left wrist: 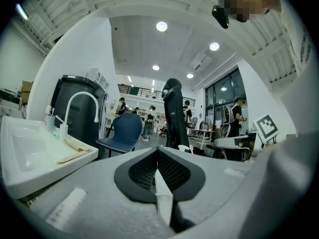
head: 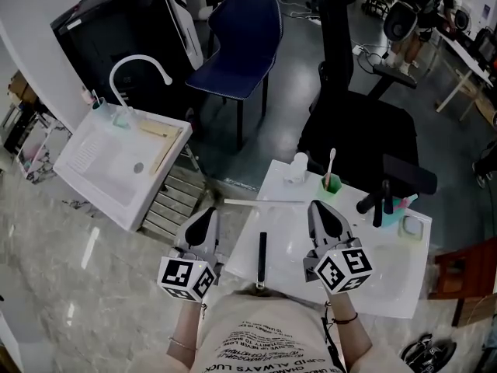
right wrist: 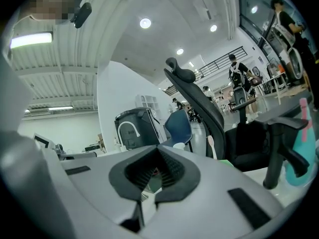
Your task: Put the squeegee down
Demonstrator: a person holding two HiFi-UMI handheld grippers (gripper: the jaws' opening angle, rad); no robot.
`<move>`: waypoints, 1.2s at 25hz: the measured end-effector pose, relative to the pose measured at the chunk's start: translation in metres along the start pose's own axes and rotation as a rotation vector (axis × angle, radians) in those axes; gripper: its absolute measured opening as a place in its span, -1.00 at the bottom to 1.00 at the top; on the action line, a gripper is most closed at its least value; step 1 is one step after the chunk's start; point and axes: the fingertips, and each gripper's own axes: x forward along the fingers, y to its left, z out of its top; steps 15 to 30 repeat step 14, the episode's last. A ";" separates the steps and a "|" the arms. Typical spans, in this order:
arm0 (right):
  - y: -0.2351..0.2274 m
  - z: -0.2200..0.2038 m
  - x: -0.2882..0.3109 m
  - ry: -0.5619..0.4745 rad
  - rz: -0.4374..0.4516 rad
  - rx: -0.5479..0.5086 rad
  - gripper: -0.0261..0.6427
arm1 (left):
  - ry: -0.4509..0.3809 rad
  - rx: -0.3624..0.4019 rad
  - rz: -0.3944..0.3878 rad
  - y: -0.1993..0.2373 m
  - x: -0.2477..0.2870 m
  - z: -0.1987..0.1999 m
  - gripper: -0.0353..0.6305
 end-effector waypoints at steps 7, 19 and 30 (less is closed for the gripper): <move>-0.005 -0.002 -0.006 0.001 -0.006 0.011 -0.91 | 0.008 0.019 0.020 0.000 -0.005 -0.002 -0.82; -0.011 0.002 -0.010 -0.004 -0.028 -0.011 -0.91 | 0.007 0.021 0.029 -0.001 -0.008 0.001 -0.82; -0.011 0.002 -0.010 -0.004 -0.028 -0.011 -0.91 | 0.007 0.021 0.029 -0.001 -0.008 0.001 -0.82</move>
